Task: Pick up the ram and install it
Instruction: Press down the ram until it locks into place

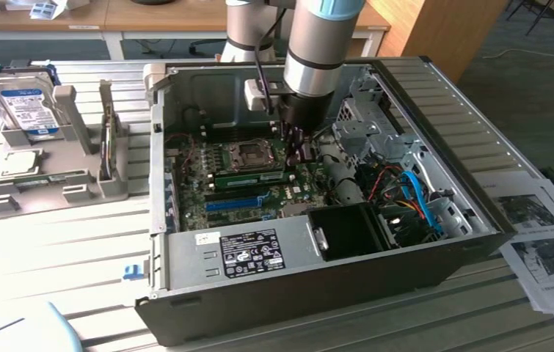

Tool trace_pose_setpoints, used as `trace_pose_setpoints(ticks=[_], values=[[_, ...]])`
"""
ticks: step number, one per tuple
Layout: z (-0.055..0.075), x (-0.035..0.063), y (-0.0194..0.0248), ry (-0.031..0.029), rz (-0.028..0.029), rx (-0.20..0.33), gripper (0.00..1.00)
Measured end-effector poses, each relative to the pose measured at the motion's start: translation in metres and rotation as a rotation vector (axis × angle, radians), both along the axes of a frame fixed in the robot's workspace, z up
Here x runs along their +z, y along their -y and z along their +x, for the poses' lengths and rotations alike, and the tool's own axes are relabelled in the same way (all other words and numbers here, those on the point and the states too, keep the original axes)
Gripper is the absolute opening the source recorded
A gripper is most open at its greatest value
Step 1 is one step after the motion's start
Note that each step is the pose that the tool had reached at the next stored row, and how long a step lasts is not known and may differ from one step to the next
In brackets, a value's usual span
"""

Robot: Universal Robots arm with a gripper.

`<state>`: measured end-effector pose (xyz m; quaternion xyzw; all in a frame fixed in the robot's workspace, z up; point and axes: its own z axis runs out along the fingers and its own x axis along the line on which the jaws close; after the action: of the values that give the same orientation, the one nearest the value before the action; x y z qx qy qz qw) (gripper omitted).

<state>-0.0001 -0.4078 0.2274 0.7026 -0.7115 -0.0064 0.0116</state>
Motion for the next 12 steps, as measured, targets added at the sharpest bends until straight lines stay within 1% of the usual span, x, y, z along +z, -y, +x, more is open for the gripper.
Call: trace_pose_setpoints(ticks=[12], values=[[0.0, -0.0022, 0.0, 0.0001, 0.0001, 0.0, 0.09]])
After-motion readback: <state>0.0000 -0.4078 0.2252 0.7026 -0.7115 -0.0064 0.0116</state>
